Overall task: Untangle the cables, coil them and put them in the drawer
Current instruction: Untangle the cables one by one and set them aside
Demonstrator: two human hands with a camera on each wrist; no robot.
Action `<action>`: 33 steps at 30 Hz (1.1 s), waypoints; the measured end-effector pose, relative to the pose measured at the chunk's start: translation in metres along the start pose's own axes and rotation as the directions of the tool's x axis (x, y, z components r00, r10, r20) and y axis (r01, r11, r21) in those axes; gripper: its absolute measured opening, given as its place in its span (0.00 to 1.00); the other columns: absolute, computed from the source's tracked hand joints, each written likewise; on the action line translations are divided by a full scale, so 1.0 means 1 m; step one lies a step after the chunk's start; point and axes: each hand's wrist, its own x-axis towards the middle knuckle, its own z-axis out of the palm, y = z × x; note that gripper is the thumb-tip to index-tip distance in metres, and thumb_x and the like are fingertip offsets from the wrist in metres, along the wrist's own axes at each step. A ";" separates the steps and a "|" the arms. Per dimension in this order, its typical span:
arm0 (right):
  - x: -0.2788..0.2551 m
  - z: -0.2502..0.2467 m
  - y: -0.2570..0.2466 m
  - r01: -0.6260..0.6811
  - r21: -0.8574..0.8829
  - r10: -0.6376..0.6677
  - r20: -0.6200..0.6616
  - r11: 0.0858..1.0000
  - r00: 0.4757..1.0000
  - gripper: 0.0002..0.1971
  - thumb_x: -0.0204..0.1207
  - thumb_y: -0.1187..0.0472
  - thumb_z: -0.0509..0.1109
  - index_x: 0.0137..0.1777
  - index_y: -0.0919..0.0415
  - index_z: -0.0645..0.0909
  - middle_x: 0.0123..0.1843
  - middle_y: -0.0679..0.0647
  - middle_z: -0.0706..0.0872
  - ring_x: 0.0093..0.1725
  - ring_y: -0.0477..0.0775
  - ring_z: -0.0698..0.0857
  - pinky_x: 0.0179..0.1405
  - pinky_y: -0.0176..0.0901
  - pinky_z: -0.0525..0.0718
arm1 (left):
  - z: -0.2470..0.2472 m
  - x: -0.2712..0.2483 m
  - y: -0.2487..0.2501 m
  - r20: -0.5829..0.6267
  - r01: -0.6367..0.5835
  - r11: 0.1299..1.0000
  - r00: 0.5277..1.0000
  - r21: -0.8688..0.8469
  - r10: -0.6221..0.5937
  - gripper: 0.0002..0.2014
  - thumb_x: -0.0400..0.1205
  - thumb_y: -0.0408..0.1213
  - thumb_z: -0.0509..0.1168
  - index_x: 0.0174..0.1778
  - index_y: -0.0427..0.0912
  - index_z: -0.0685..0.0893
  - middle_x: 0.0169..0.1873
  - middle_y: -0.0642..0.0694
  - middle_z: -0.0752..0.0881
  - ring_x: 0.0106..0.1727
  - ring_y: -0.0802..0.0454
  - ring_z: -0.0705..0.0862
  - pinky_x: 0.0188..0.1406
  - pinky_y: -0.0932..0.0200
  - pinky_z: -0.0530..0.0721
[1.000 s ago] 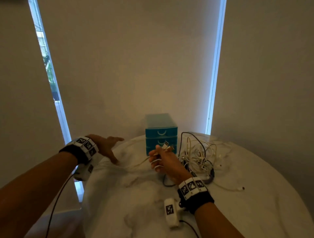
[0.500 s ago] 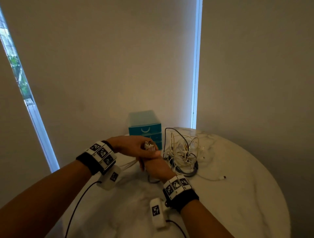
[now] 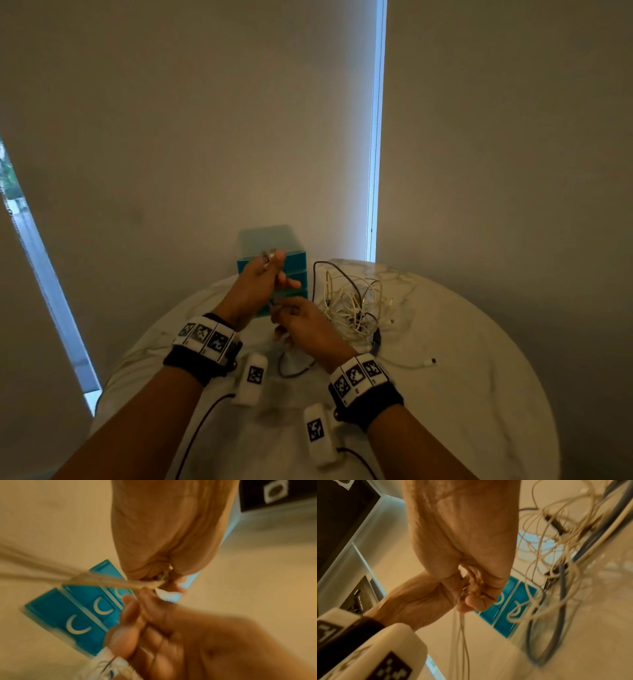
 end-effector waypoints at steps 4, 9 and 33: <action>-0.004 -0.044 0.007 0.003 -0.003 -0.004 -0.165 1.000 0.986 0.10 0.88 0.63 0.71 0.67 0.61 0.87 0.50 0.59 0.92 0.34 0.45 0.88 0.29 0.39 0.84 | 0.000 0.014 -0.006 -0.178 0.081 0.959 0.975 -0.271 -0.133 0.19 0.95 0.56 0.56 0.48 0.46 0.78 0.29 0.53 0.74 0.24 0.60 0.71 0.21 0.67 0.73; -0.011 -0.079 0.014 0.081 -0.008 -0.079 -0.352 0.997 0.933 0.08 0.88 0.61 0.73 0.62 0.57 0.90 0.52 0.59 0.95 0.36 0.48 0.91 0.31 0.34 0.86 | -0.001 0.010 -0.035 -0.045 0.197 0.910 0.972 -0.366 -0.228 0.20 0.86 0.64 0.68 0.38 0.54 0.77 0.26 0.55 0.68 0.23 0.58 0.61 0.21 0.63 0.58; -0.018 -0.052 0.020 0.120 -0.292 -0.184 -0.203 0.949 0.962 0.19 0.92 0.49 0.67 0.45 0.52 0.96 0.46 0.38 0.95 0.36 0.41 0.91 0.39 0.30 0.84 | 0.001 -0.009 -0.055 -0.156 0.023 0.946 0.985 -0.324 -0.077 0.21 0.87 0.61 0.69 0.56 0.46 0.94 0.25 0.54 0.68 0.26 0.56 0.62 0.24 0.60 0.61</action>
